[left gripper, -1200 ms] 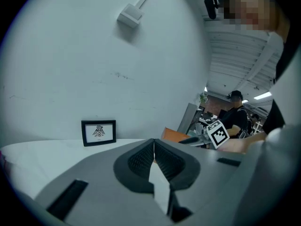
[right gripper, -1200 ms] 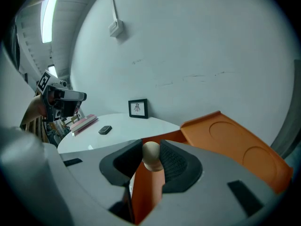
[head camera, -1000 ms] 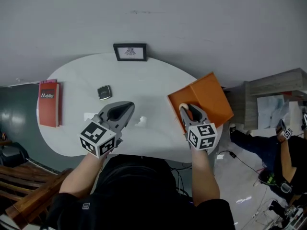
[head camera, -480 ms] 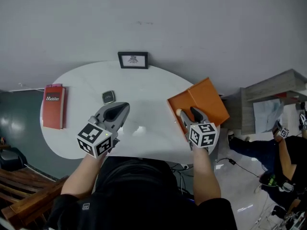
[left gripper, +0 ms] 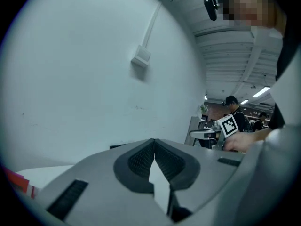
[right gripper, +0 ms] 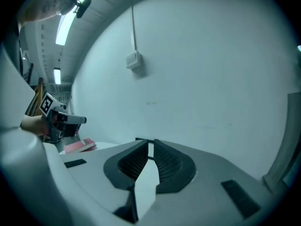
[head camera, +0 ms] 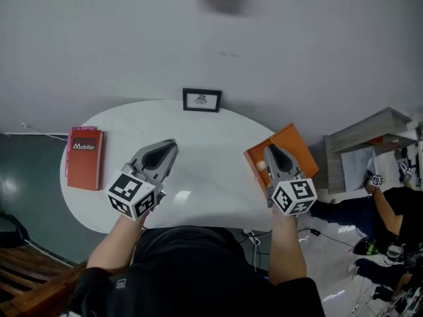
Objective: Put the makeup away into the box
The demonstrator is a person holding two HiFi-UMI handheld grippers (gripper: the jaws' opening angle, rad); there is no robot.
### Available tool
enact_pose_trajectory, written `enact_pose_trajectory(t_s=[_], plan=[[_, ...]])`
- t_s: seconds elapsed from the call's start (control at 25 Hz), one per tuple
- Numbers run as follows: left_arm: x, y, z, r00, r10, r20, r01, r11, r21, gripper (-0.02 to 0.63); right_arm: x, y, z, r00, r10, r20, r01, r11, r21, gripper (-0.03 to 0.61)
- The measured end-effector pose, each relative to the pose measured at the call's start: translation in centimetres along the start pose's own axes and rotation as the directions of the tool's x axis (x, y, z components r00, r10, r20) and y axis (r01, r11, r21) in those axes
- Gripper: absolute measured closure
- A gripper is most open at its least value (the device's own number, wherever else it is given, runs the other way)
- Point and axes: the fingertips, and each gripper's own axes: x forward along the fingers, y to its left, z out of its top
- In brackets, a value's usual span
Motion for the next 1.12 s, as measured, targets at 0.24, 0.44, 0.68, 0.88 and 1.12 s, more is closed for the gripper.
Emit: enact_pose_trajectory(t_s=[0.24,0.44,0.68,0.88,1.12], plan=[[-7.5,7.1,0.4,0.998,0.024,0.053,-0.023,1.000,-0.009,0.600,4.9,13.6,3.7,0.986,0.140,0.091,-0.134,0.988,-0.073,0.529],[-12.0,11.6,-0.5,0.998,0.015,0.053,-0.013,1.000,-0.023,0.600,8.9,20.7,2.7,0.989,0.136,0.059,-0.135,0.990,-0.031,0.526],[-14.0,13.7,-2.0,0.999,0.005,0.039,-0.003,0.998,-0.060,0.600,12.8,26.0,-1.5,0.978,0.185,-0.093,-0.186,0.983,0.001,0.369],[-13.4,14.9,-3.8,1.000,0.025,0.001,-0.024,0.997,-0.077,0.600,15.1,26.6,-5.8,0.958,0.217,-0.185,-0.218,0.976,0.013,0.335],[-11.7,15.2,-7.5,0.995,0.029,-0.095,-0.039,0.993,-0.109,0.600,18.2,25.7,-12.1,0.927,0.234,-0.294,-0.227,0.972,0.060,0.319]])
